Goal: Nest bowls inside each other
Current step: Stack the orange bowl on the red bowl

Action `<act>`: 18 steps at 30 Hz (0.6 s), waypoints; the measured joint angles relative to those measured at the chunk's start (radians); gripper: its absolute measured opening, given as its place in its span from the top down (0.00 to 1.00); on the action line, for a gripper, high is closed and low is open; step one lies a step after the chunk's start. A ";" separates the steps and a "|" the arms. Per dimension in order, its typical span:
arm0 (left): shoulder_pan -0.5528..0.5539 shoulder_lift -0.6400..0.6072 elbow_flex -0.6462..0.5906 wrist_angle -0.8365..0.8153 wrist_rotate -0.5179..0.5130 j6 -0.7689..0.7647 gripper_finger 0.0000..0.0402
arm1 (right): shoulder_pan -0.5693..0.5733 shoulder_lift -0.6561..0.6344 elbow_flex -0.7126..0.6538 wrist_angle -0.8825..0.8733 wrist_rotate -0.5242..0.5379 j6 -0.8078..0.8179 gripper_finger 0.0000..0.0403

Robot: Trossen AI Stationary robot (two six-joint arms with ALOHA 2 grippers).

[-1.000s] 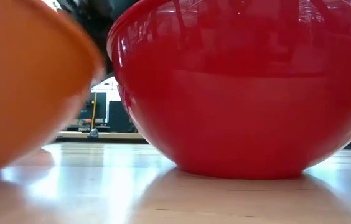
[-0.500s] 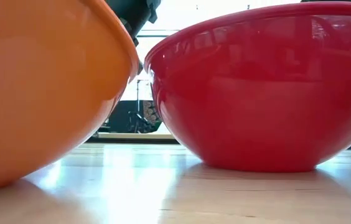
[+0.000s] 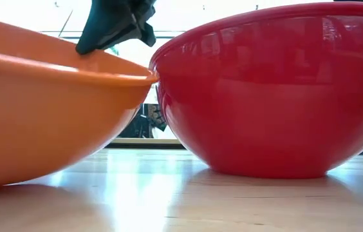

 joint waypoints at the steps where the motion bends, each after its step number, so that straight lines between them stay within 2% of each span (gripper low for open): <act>1: -0.003 -0.002 0.000 0.007 0.000 0.004 0.43 | -0.001 -0.006 0.000 -0.004 -0.001 -0.002 0.96; 18: -0.019 -0.189 0.000 0.028 -0.116 0.056 0.43 | -0.009 -0.131 0.000 -0.039 0.048 -0.034 0.96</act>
